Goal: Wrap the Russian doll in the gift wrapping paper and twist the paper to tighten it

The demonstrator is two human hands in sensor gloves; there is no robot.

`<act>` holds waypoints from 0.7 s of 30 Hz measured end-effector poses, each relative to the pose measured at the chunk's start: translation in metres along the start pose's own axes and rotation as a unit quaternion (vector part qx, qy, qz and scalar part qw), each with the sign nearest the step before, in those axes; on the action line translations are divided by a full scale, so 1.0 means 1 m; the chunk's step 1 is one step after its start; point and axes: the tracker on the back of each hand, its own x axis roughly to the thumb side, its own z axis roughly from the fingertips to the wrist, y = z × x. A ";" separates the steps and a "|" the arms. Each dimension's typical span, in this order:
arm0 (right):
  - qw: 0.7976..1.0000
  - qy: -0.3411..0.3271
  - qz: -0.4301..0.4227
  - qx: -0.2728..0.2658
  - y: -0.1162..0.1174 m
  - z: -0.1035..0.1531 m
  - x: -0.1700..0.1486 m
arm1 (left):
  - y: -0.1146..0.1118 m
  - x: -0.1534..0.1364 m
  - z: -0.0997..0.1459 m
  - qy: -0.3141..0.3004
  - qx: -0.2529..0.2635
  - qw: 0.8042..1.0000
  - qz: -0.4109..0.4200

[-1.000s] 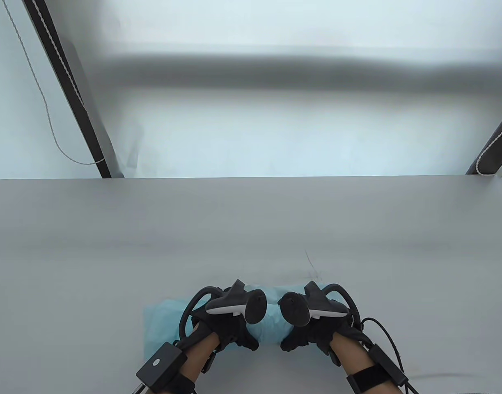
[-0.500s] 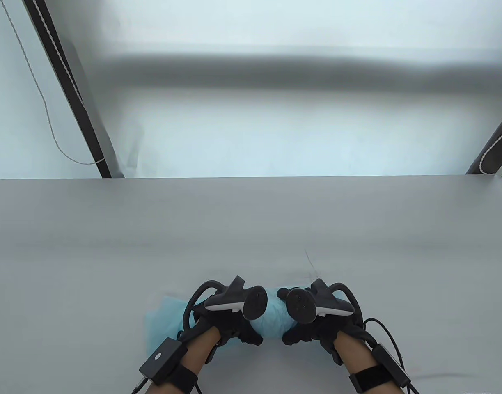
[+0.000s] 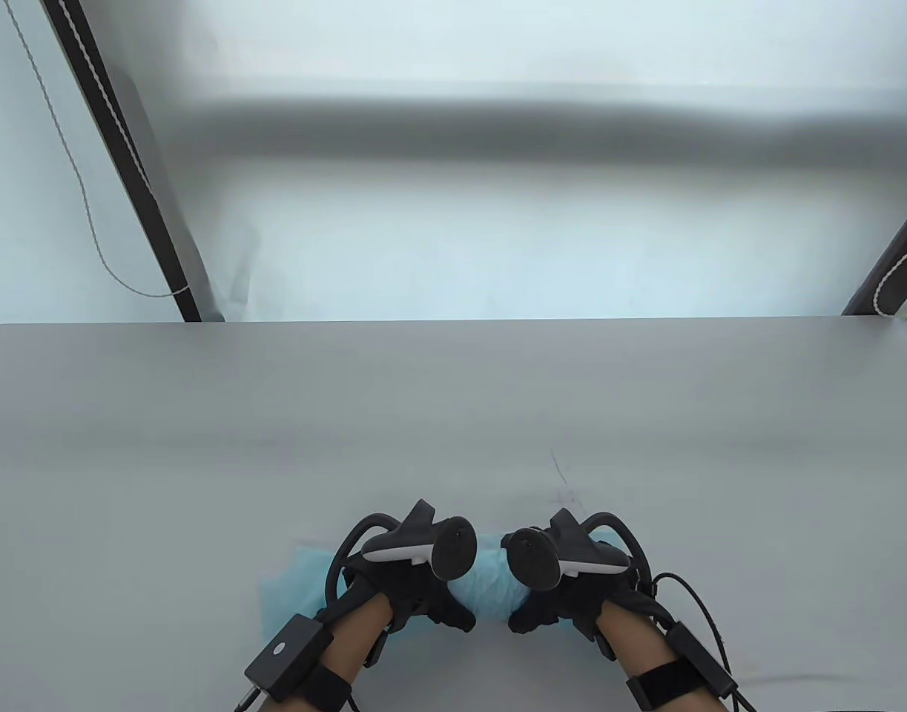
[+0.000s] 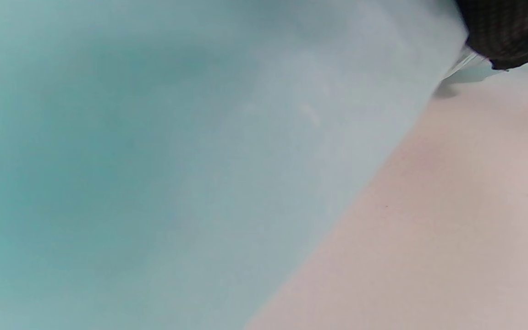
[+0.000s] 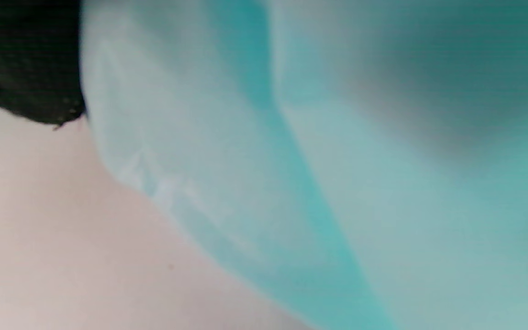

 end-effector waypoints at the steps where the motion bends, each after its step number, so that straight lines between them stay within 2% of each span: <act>1: 1.000 0.004 -0.019 0.010 0.000 -0.001 -0.003 | 0.000 0.003 0.001 0.002 0.011 1.000 -0.013; 4: 0.998 0.008 -0.062 0.030 0.002 -0.001 -0.011 | -0.002 0.011 0.002 -0.013 0.073 0.995 -0.060; 7: 0.994 0.010 -0.104 0.045 0.005 -0.001 -0.019 | -0.001 0.015 0.000 -0.009 0.081 0.992 -0.092; 10: 0.993 0.006 -0.104 0.047 0.005 -0.001 -0.022 | 0.003 0.014 -0.002 -0.008 0.081 0.994 -0.077; 13: 0.995 -0.003 -0.091 0.032 0.006 0.002 -0.020 | 0.005 0.006 -0.004 -0.022 0.046 0.998 -0.024; 17: 1.000 -0.007 0.008 0.002 0.001 0.003 -0.005 | 0.005 -0.005 -0.009 -0.034 0.025 0.999 0.029; 21: 0.998 -0.017 0.053 -0.019 0.002 0.004 0.004 | 0.002 -0.014 -0.012 -0.037 -0.004 0.996 0.085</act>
